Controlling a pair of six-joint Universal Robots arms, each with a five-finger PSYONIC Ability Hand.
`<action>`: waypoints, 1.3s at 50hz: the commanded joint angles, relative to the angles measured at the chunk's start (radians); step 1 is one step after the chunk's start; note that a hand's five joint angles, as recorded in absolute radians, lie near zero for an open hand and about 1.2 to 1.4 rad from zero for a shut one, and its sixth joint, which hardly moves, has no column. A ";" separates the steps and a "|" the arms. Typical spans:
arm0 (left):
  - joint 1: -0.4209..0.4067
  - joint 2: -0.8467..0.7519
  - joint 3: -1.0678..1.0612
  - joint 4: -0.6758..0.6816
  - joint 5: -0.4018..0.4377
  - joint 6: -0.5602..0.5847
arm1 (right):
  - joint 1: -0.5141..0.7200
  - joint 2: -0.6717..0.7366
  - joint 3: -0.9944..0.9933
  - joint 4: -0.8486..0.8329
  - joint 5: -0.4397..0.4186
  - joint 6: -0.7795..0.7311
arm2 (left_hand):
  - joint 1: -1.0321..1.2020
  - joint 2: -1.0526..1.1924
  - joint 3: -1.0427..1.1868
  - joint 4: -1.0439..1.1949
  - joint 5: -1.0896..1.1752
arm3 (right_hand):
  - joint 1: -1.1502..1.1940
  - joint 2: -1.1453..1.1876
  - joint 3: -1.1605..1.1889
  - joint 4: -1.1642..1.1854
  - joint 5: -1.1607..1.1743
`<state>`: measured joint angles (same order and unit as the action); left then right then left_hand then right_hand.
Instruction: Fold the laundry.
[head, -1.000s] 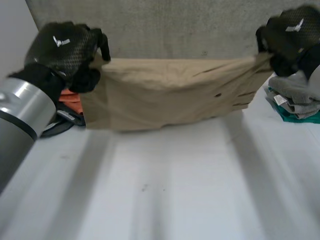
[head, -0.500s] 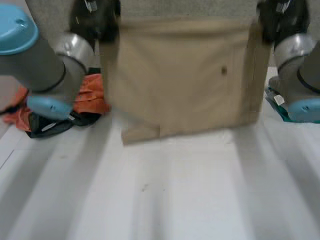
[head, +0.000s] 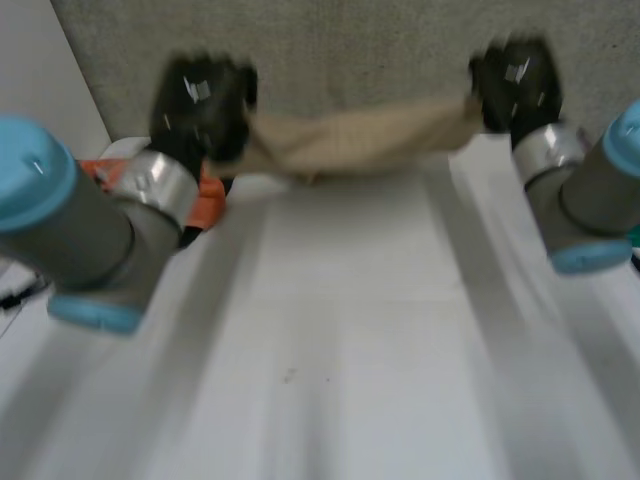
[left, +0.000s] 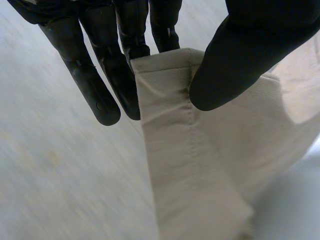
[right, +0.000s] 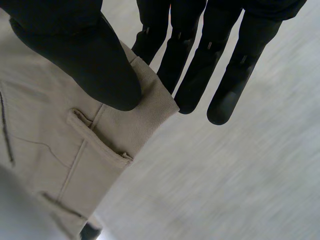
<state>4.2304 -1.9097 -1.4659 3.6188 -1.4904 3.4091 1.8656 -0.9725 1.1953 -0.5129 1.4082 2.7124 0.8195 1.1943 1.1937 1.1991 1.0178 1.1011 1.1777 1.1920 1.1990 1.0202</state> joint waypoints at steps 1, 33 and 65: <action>-0.040 -0.045 -0.201 -0.025 -0.001 0.015 | -0.002 0.031 0.194 0.103 -0.006 -0.074 | 0.577 0.202 0.203 0.197 0.204 | 0.295 0.219 0.204 0.197 0.202; -0.288 0.394 -0.361 -0.835 0.001 0.035 | -0.147 -0.673 0.695 0.931 -0.119 -0.605 | 0.423 0.048 0.049 0.044 0.050 | 0.295 0.219 0.204 0.197 0.202; -0.102 0.054 -0.378 -0.496 -0.064 -0.047 | -0.210 -0.480 0.662 0.507 -0.098 -0.232 | -0.237 -0.611 -0.611 -0.616 -0.609 | 0.295 0.219 0.204 0.197 0.202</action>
<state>4.1161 -1.7661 -1.8863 3.0686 -1.5558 3.3605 1.6604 -1.4516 1.8530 -0.0081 1.3155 2.4782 0.4712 0.4881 0.4920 0.4782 0.3048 1.1011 1.1871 1.1961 1.1990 1.0234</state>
